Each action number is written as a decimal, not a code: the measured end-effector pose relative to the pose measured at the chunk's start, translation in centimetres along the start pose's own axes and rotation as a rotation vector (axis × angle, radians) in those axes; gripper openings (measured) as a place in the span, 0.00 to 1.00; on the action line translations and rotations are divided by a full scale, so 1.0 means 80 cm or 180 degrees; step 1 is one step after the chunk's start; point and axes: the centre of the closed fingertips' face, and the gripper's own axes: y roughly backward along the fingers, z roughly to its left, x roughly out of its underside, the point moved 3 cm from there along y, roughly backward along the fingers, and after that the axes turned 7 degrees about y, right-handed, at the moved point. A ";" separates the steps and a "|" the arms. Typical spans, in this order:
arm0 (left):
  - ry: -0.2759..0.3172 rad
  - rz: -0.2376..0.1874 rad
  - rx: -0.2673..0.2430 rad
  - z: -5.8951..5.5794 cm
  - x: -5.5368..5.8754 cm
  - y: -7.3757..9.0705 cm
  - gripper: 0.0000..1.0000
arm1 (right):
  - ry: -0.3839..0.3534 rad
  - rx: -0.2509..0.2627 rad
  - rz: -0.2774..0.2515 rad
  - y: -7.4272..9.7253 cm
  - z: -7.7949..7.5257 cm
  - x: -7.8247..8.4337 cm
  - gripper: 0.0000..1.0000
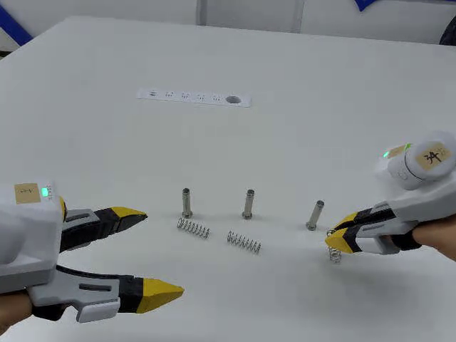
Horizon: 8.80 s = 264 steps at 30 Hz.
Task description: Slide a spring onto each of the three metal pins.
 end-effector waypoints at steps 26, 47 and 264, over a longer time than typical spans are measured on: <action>0.0014 -0.0002 -0.0012 0.001 0.000 0.000 0.75 | 0.0021 0.0219 -0.0508 0.052 -0.014 -0.061 0.12; 0.0031 -0.0006 -0.0028 0.002 0.000 0.001 0.74 | 0.0021 0.0332 -0.0596 0.039 -0.043 -0.074 0.12; 0.0091 -0.0102 -0.0059 0.006 -0.003 0.005 0.70 | 0.0718 -0.0113 -0.0372 -0.031 0.014 -0.176 0.12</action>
